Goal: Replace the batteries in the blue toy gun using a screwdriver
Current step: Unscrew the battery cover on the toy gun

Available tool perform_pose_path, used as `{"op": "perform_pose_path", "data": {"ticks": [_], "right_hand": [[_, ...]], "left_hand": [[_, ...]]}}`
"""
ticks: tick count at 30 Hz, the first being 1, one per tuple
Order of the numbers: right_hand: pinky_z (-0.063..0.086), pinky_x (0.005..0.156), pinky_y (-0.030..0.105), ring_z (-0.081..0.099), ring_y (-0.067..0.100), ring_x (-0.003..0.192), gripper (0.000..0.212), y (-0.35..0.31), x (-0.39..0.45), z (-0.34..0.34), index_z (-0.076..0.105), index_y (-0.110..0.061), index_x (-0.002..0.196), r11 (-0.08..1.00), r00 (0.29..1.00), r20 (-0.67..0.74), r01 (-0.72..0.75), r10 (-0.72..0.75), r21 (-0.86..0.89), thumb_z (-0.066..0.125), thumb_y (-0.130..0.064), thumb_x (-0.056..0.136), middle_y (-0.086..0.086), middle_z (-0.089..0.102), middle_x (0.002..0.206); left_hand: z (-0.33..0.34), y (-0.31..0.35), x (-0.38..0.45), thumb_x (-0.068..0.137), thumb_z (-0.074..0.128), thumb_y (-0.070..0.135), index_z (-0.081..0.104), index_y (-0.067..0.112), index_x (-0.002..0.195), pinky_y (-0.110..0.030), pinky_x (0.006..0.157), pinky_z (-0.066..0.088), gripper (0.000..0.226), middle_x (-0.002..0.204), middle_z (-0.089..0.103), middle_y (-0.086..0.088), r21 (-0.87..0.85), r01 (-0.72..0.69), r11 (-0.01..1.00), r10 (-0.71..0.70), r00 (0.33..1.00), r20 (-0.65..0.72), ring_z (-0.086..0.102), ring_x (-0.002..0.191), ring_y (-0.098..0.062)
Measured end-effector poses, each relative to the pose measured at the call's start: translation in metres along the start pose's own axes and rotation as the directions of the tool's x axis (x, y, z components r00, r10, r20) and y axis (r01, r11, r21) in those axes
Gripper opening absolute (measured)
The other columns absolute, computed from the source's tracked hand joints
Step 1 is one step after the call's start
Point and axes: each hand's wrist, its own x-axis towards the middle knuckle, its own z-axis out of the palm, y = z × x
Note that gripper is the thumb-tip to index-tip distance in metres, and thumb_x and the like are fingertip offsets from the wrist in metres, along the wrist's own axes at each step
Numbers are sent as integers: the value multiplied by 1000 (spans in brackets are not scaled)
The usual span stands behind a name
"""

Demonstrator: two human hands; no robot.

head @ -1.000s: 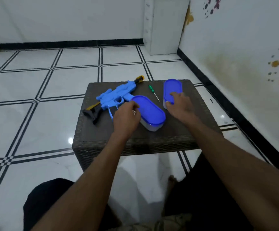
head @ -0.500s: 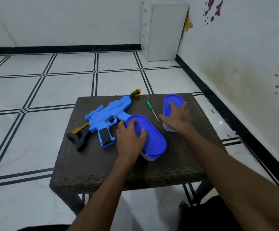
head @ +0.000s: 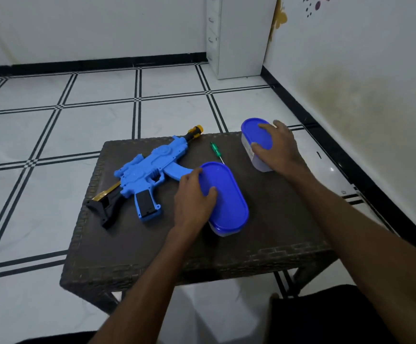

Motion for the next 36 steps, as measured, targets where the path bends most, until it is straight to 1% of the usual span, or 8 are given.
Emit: {"op": "perform_pose_path", "data": {"ticks": [3, 8, 13, 17, 23, 29, 32, 36], "right_hand": [[46, 92, 28, 60, 23, 110, 29, -19, -52, -5, 65, -16, 117, 961, 988, -151, -1, 45, 275, 63, -16, 87, 5, 62, 118], [52, 87, 28, 62, 12, 105, 36, -37, -122, -7, 61, -16, 126, 813, 918, 342, -351, 201, 464, 65, -30, 93, -4, 65, 113], [56, 83, 32, 66, 21, 97, 44, -10, -149, -22, 60, -7, 129, 771, 902, 303, -423, 307, 476, 71, -12, 87, 10, 70, 105], [56, 60, 29, 70, 21, 79, 48, 13, -162, -44, 54, -5, 133, 695, 881, 299, -473, 367, 541, 68, -5, 87, 9, 70, 89], [61, 70, 37, 71, 24, 81, 59, 33, -168, -47, 45, -8, 142, 612, 859, 218, -488, 463, 622, 66, -6, 87, 11, 69, 96], [57, 78, 35, 58, 16, 99, 56, 21, -157, -47, 46, -22, 138, 817, 867, -39, -453, 498, 356, 65, -24, 85, 2, 49, 126], [56, 76, 34, 55, 14, 102, 38, -1, -148, -46, 57, -25, 124, 915, 921, -182, -287, 345, 282, 63, -19, 87, -1, 49, 124], [54, 83, 35, 58, 19, 105, 25, -51, -131, -31, 65, -18, 113, 975, 986, -147, -40, 74, 220, 62, -13, 88, 3, 58, 116]], "left_hand": [[2, -1, -15, 86, 64, 33, 36, 18, 147, -47, 97, 49, 69, 137, 51, -3, -62, 17, 998, -18, 1000, -24, 55, 120, -23], [13, 10, -34, 84, 70, 31, 55, 18, 129, -43, 86, 54, 49, 114, 66, -1, -99, 26, 995, -29, 999, -33, 64, 100, -19], [33, 30, -41, 84, 68, 16, 52, 14, 140, -28, 82, 51, 58, 122, 66, -3, -177, -1, 984, 15, 997, 75, 64, 101, -15], [53, 56, -37, 88, 59, 7, 44, 13, 146, -30, 96, 49, 60, 137, 58, 0, -237, -8, 971, 52, 982, 180, 58, 120, -16], [77, 81, -20, 88, 52, -6, 53, 10, 138, -38, 101, 49, 53, 127, 62, 3, -307, -53, 950, 138, 955, 261, 57, 118, -17], [58, 72, -7, 91, 56, 6, 58, 12, 134, -37, 96, 52, 43, 123, 63, -1, -284, -56, 957, 146, 940, 308, 59, 114, -16], [35, 59, -6, 94, 58, 13, 63, 14, 125, -26, 88, 51, 31, 114, 67, 0, -264, -130, 956, 177, 971, 160, 61, 104, -11], [-5, 19, -14, 93, 58, 13, 70, 20, 110, -16, 78, 47, 22, 104, 67, 9, -229, -183, 956, 175, 983, -53, 61, 94, 0]]}}
